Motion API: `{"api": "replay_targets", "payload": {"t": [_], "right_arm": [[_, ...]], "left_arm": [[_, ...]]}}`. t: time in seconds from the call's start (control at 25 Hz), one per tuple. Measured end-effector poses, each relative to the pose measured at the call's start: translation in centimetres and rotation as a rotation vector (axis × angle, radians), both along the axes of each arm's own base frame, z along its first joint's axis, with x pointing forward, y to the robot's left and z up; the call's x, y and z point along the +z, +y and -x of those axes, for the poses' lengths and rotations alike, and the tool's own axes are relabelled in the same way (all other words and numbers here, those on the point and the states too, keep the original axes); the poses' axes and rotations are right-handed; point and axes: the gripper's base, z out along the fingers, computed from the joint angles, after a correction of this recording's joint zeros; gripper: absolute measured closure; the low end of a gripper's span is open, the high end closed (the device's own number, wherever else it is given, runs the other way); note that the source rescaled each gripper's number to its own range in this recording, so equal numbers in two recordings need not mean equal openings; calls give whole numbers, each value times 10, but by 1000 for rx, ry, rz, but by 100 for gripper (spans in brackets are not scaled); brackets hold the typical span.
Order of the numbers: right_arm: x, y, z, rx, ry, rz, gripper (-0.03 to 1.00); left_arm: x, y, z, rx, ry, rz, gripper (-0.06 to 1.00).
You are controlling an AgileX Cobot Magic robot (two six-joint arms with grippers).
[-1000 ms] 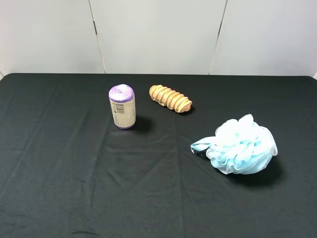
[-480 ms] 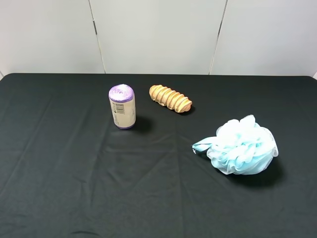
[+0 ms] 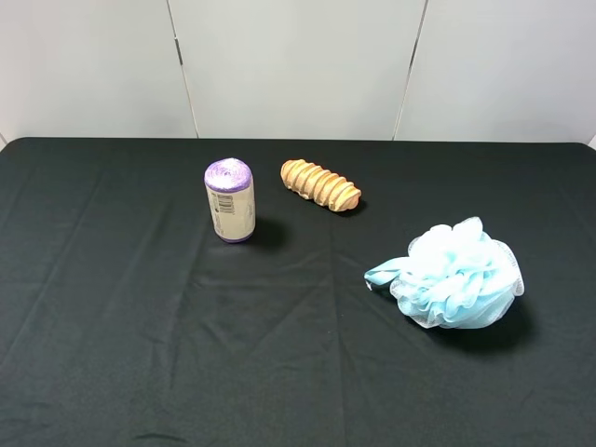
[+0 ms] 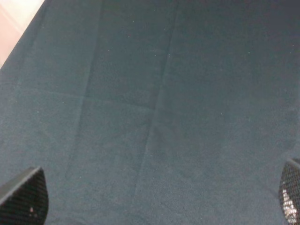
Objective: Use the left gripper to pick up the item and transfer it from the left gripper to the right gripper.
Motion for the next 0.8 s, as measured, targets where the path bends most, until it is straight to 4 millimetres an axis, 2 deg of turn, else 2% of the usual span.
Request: {"api": "replay_targets", "payload": {"t": [0.8], "right_arm": [[0,0,0,-4,-3,-3,-3]], "left_arm": [[0,0,0,0,0,0,-4]]}}
